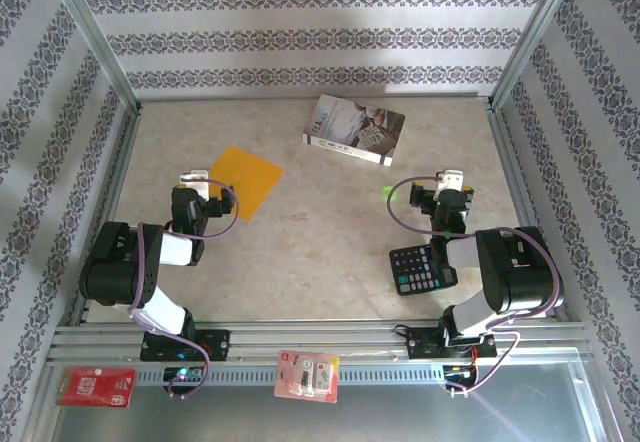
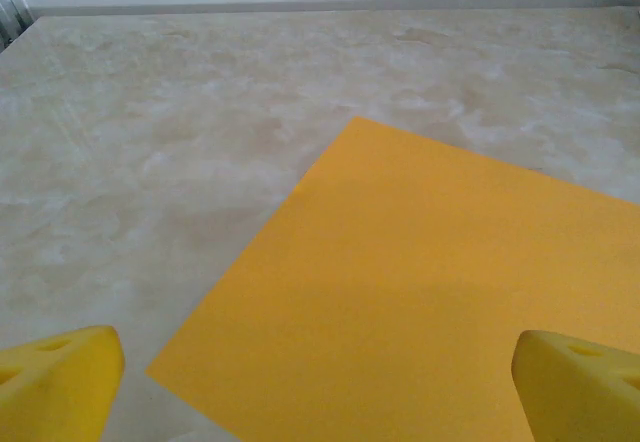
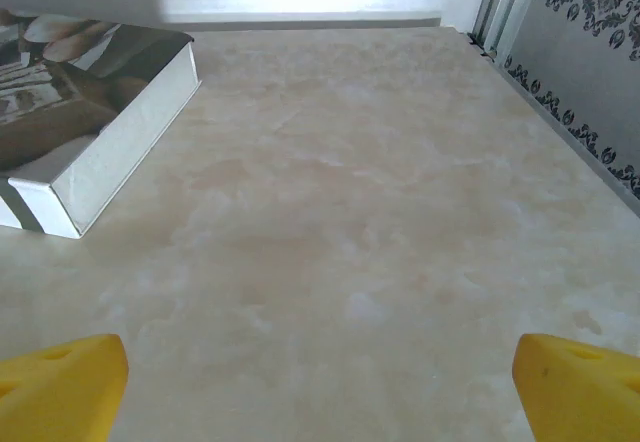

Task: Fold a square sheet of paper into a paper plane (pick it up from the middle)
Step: Move the square sheet of paper to the center of the table.

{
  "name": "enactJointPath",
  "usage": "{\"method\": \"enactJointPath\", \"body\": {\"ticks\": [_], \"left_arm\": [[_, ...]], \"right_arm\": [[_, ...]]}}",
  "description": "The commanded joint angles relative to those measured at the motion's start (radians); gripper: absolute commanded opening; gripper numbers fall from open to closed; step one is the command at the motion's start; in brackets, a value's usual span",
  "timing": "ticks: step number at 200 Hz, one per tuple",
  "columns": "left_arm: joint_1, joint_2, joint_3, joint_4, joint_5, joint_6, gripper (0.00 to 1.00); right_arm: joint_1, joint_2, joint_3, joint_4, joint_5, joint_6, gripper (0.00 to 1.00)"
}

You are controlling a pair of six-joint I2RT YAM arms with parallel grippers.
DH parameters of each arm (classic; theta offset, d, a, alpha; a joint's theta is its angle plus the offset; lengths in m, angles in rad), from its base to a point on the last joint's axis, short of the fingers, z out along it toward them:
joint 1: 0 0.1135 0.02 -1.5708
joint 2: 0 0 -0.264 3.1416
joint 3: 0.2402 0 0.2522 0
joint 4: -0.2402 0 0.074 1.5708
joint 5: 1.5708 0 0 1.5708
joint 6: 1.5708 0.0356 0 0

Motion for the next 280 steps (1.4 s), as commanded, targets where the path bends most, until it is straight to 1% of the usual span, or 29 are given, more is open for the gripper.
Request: {"method": "enactJointPath", "body": {"ticks": [1, 102, 123, 234, 243, 251, 264, 277, 280], "left_arm": [[0.014, 0.004, 0.021, -0.002, 0.014, 0.019, 1.0], [0.014, 0.004, 0.02, -0.002, 0.015, 0.019, 1.0], [0.014, 0.004, 0.019, -0.002, 0.015, 0.019, 1.0], [0.014, 0.004, 0.012, 0.016, -0.007, 0.011, 1.0], [0.014, -0.01, -0.004, 0.04, -0.013, 0.007, 1.0], [0.015, -0.042, -0.015, 0.03, -0.014, 0.004, 1.0], [0.014, -0.109, -0.009, -0.041, -0.042, -0.002, 1.0], [0.015, -0.179, 0.005, -0.128, -0.081, -0.02, 1.0], [0.015, -0.197, 0.01, -0.148, -0.093, -0.025, 1.0]], "right_arm": [[0.009, -0.002, 0.017, 0.03, -0.015, -0.009, 0.98], [0.008, -0.002, 0.017, 0.029, -0.018, -0.005, 0.98], [-0.007, -0.002, 0.017, 0.018, -0.05, 0.003, 0.98], [-0.008, -0.003, 0.017, 0.019, -0.05, 0.002, 0.98], [-0.005, -0.012, 0.017, 0.023, -0.034, 0.003, 0.98], [-0.002, -0.037, 0.017, 0.006, -0.024, 0.002, 0.98], [0.005, -0.089, 0.017, -0.03, 0.005, 0.002, 0.98], [0.006, -0.163, 0.017, -0.126, 0.093, 0.033, 0.98], [0.004, -0.177, 0.048, -0.159, 0.112, 0.045, 0.98]]}}
